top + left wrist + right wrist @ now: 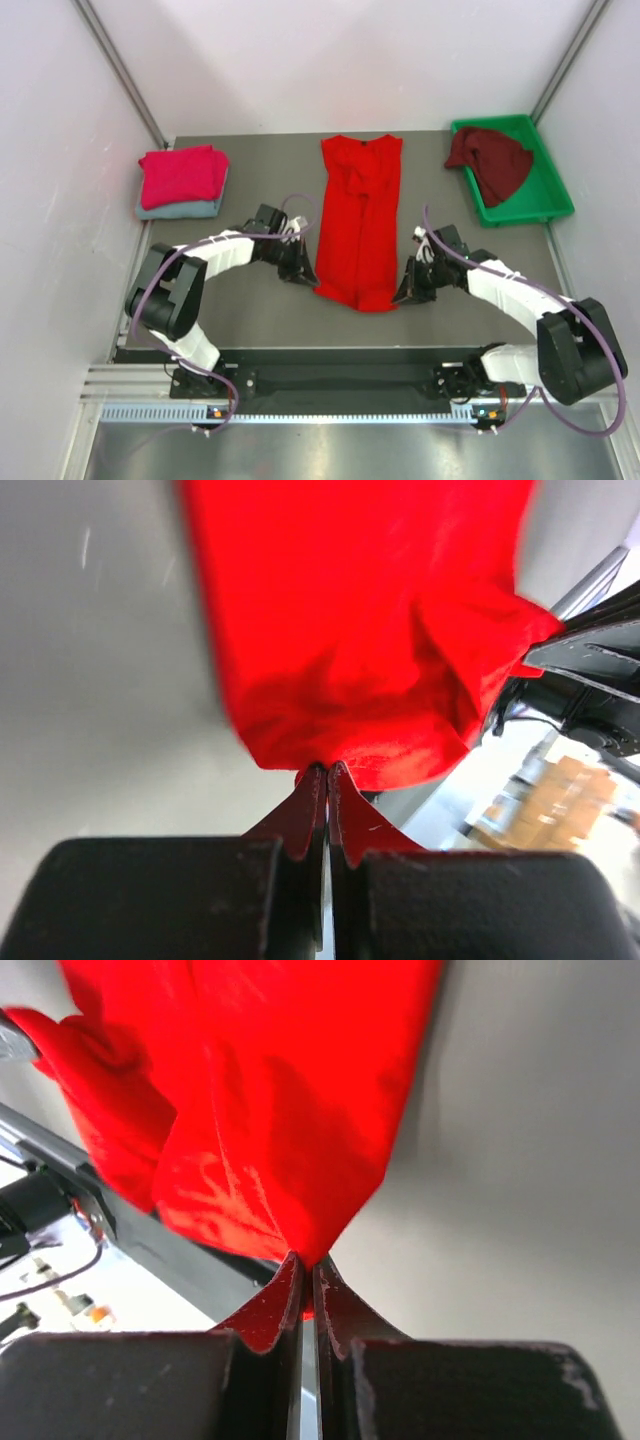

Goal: Fold and stack the t-shirts
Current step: Fold the tshirt

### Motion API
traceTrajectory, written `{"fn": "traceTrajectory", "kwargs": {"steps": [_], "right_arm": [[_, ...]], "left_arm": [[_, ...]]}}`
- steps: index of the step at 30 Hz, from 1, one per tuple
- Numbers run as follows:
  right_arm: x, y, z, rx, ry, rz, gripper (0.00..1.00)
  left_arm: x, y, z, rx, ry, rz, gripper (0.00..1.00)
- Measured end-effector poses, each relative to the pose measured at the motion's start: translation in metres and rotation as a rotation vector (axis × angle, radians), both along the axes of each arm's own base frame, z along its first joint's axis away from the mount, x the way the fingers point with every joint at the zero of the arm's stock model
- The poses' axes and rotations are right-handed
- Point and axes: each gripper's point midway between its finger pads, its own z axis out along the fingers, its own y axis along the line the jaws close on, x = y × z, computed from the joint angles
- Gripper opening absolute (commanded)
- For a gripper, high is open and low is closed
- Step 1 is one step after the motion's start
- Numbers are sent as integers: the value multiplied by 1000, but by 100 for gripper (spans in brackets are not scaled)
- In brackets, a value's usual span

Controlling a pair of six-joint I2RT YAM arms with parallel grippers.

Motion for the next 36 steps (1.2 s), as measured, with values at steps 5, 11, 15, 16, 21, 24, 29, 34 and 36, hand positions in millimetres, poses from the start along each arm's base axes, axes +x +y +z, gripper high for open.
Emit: {"fn": "traceTrajectory", "kwargs": {"steps": [5, 11, 15, 16, 21, 24, 29, 34, 36], "right_arm": [[41, -6, 31, -14, -139, -7, 0], [95, -14, 67, -20, -274, -51, 0], [126, -20, 74, -26, -310, -79, 0], [133, -20, 75, -28, -319, -82, 0], [164, -17, 75, -30, -340, -84, 0], [182, -15, 75, -30, -346, -86, 0], [221, -9, 81, -25, -381, -89, 0], [255, -4, 86, -16, -415, -96, 0], [267, -3, 86, -14, -421, -99, 0]], "left_arm": [[31, -7, 25, -8, -153, -41, 0], [59, -12, 46, -3, -260, -62, 0], [91, -21, 59, -9, -324, -64, 0], [102, -23, 61, -9, -336, -62, 0], [145, -28, 56, -5, -365, -49, 0], [165, -28, 47, 2, -358, -38, 0], [200, -28, 39, 11, -358, -22, 0], [240, -30, 47, 4, -401, -5, 0], [255, -32, 53, -2, -425, 2, 0]]}}
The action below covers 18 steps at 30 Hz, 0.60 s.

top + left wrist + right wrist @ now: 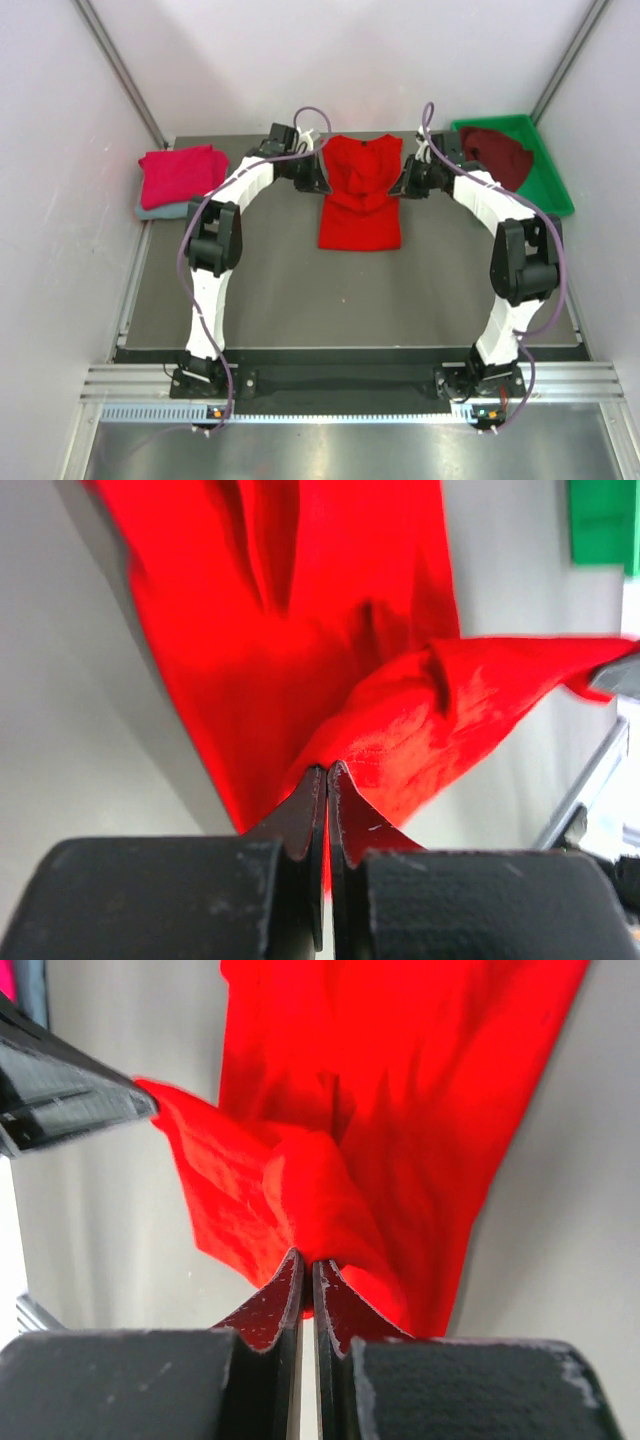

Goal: Fold and stack the t-shirts
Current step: Fold the tshirt

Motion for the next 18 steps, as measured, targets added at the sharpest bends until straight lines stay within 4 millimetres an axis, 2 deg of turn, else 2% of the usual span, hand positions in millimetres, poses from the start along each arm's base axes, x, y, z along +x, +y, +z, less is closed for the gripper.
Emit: {"fn": "traceTrajectory", "kwargs": {"steps": [4, 8, 10, 11, 12, 13, 14, 15, 18], "right_arm": [[19, 1, -5, 1, -1, -5, 0], [37, 3, -14, -4, -1, -9, 0], [44, 4, -22, -9, 8, -12, 16], [46, 4, -25, -14, 9, -12, 27], [49, 3, -29, -18, 12, -15, 42], [52, 3, -34, -26, 14, -15, 46], [54, 1, -38, -39, 13, -13, 49], [55, 0, -41, -50, 12, -13, 58], [57, -6, -44, -78, 4, -13, 63]], "left_arm": [[30, -1, 7, -15, -50, 15, 0], [42, 5, 2, -15, -53, 31, 0], [44, 8, -5, -12, -42, 37, 1], [44, 9, -9, -10, -35, 39, 9], [45, 11, -14, -6, -27, 40, 38], [45, 12, -20, 1, -23, 40, 48], [45, 13, -24, 5, -14, 45, 56], [45, 15, -28, 9, -2, 51, 65], [47, 21, -35, 24, 12, 71, 73]]}}
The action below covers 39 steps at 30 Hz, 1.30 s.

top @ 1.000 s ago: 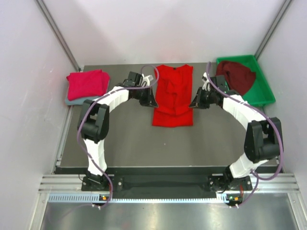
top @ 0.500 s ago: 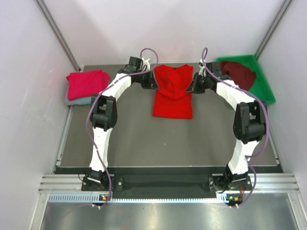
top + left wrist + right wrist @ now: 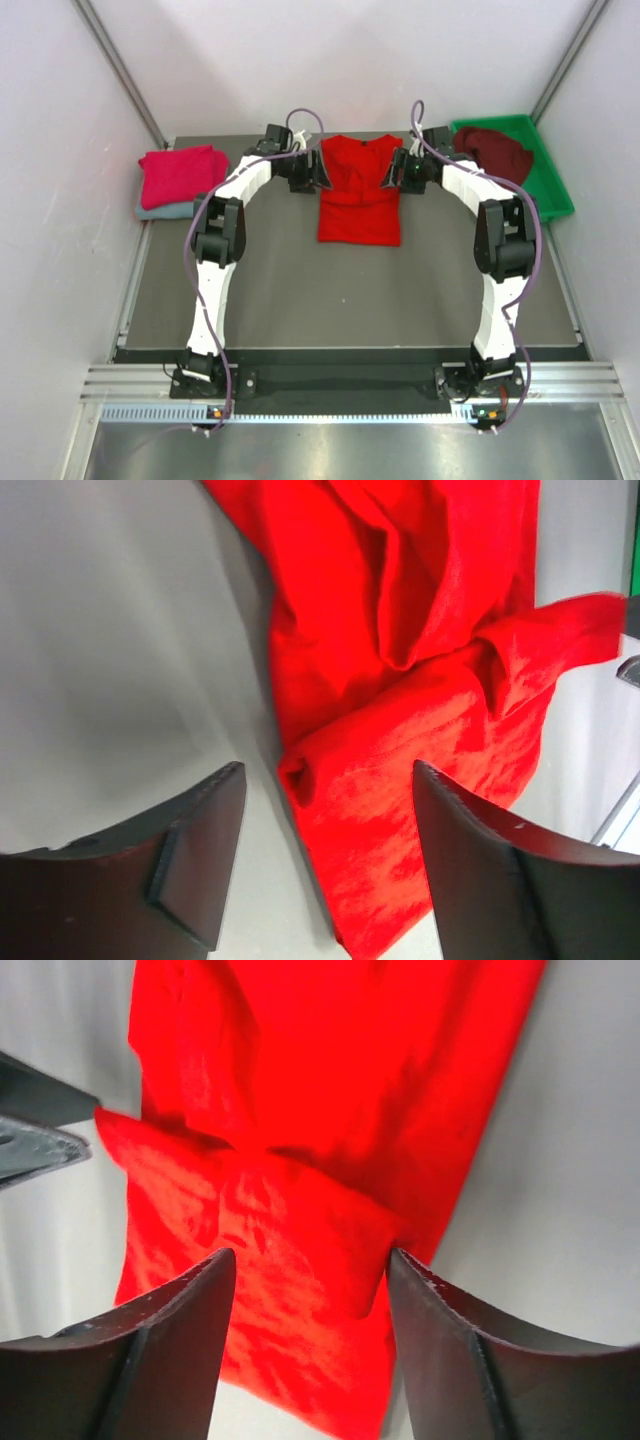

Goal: Fold and stack the t-shirts
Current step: Fold the tshirt

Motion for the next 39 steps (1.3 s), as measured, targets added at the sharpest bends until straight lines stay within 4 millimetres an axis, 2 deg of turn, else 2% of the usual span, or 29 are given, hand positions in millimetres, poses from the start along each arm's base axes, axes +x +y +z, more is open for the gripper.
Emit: {"fn": "traceTrajectory", "kwargs": {"steps": [5, 7, 9, 13, 16, 17, 19, 23, 27, 30, 39], "right_arm": [[8, -15, 11, -38, -50, -8, 64], [9, -20, 22, -42, -77, -9, 64], [9, -20, 37, -33, -107, -6, 64], [8, -12, 63, 13, -159, 20, 63], [5, -1, 66, 57, -164, 44, 61], [2, 3, 63, 73, -150, 54, 60], [-4, 13, 52, 106, -108, 74, 59], [-9, 26, 23, 151, -17, 89, 59], [-14, 35, -1, 170, 52, 94, 59], [-18, 42, -5, 181, 70, 107, 59], [-31, 67, -3, 204, 85, 166, 59]], "left_arm": [[9, 12, 14, -2, -32, 24, 73], [10, 15, 31, -12, -58, 29, 73], [7, 16, 59, -29, -102, 28, 72], [-19, 8, 117, -83, -176, -19, 73], [-42, -5, 134, -105, -194, -74, 73], [-50, -12, 132, -106, -190, -98, 73], [-65, -24, 116, -95, -156, -135, 72], [-90, -39, 64, -59, -33, -188, 71], [-99, -41, 23, -33, 67, -195, 70], [-99, -37, 9, -23, 98, -184, 70], [-101, -32, -7, -9, 148, -152, 69]]}}
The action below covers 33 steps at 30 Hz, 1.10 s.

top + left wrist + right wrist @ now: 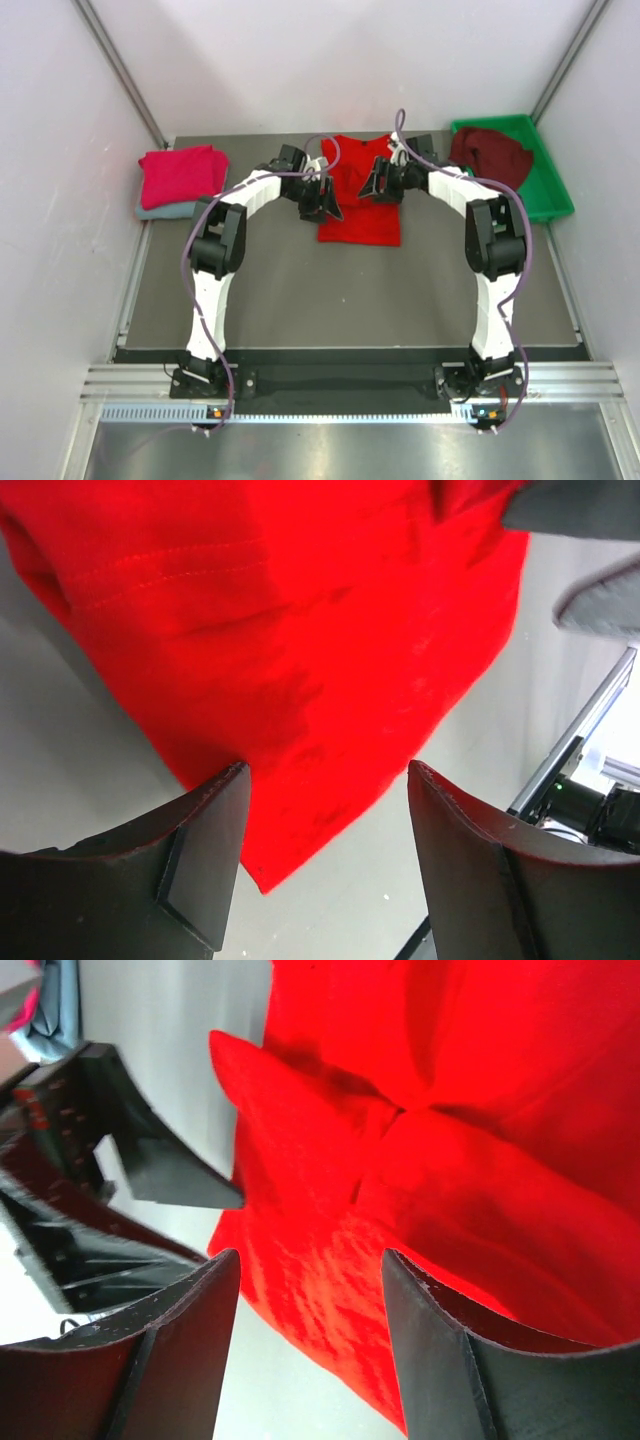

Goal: Fold and stack the t-shirts
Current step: Fold the tshirt

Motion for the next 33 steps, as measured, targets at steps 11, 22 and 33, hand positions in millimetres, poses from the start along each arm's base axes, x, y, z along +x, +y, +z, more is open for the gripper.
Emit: {"fn": "traceTrajectory", "kwargs": {"steps": [11, 22, 33], "right_arm": [[-22, 12, -30, 5, 95, 27, 59], [0, 25, -36, 27, 79, 19, 59], [64, 21, 17, 51, -133, -42, 61]], "left_arm": [[-2, -4, -13, 1, 39, 8, 68], [-2, -3, -15, 3, 35, 9, 67], [-4, -5, -14, 32, 1, -14, 76]]}}
